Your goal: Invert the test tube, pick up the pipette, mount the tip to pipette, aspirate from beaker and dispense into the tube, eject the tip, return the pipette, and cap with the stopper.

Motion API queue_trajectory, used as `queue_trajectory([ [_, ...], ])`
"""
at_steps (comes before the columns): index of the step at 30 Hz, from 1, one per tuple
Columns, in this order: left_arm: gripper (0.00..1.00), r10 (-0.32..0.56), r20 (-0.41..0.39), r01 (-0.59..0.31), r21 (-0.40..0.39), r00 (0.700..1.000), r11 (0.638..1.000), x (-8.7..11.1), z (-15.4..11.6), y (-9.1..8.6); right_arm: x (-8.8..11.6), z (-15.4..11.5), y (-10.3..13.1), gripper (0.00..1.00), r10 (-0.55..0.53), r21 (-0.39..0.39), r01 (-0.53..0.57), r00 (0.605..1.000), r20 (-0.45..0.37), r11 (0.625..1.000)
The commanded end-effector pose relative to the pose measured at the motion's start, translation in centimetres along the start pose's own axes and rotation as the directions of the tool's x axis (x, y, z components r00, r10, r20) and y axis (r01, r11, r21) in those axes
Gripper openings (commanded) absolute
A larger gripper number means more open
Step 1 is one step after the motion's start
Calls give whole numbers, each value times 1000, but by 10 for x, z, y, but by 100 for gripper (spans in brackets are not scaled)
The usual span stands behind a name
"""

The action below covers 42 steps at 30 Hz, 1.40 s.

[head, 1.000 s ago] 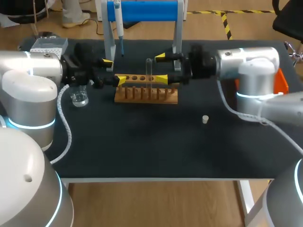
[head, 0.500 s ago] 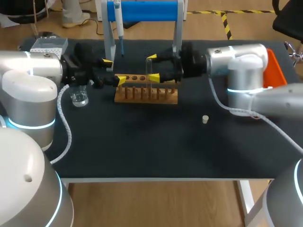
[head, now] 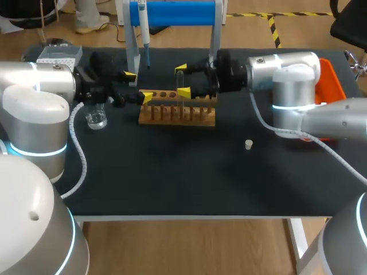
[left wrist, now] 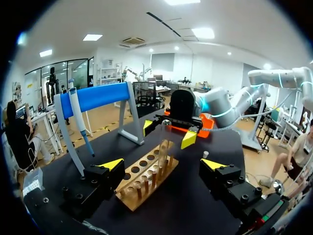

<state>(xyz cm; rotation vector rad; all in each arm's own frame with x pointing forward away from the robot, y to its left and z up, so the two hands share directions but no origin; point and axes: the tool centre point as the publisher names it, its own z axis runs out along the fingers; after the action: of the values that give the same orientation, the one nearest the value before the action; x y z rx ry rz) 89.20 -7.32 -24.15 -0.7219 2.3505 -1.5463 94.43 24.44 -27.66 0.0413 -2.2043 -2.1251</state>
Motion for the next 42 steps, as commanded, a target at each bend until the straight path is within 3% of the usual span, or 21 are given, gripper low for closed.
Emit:
queue_trajectory([
  [1, 100, 0, 0, 0, -1, 1000, 1000, 0, -1, 0, -1, 2, -2, 100, -2, 3, 2, 1000, -1, 1000],
  [3, 100, 0, 0, 0, -1, 1000, 1000, 0, -1, 0, -1, 2, -3, 100, -3, 4, 3, 1000, 2, 1000],
  [5, 100, 0, 0, 0, -1, 1000, 1000, 0, -1, 0, -1, 2, -3, 76, -4, 3, 4, 1000, 3, 1000],
  [6, 100, 0, 0, 0, -1, 1000, 1000, 0, -1, 0, -1, 2, -3, 50, -4, 2, 4, 1000, 4, 1000],
  [9, 100, 0, 0, 0, -1, 1000, 1000, 0, -1, 0, -1, 2, -4, 25, -5, -2, 5, 1000, 8, 1000],
  [12, 100, 0, 0, 0, -1, 1000, 1000, 0, -1, 0, -1, 2, -3, 8, -8, -2, 8, 1000, 8, 1000],
  [17, 100, 0, 0, 0, -1, 1000, 1000, 0, -1, 0, -1, 2, -3, 0, -9, -2, 9, 1000, 6, 1000],
  [42, 100, 0, 0, 0, -1, 1000, 1000, 0, -1, 0, 0, 0, 13, 0, -23, -12, 23, 1000, 11, 1000],
])
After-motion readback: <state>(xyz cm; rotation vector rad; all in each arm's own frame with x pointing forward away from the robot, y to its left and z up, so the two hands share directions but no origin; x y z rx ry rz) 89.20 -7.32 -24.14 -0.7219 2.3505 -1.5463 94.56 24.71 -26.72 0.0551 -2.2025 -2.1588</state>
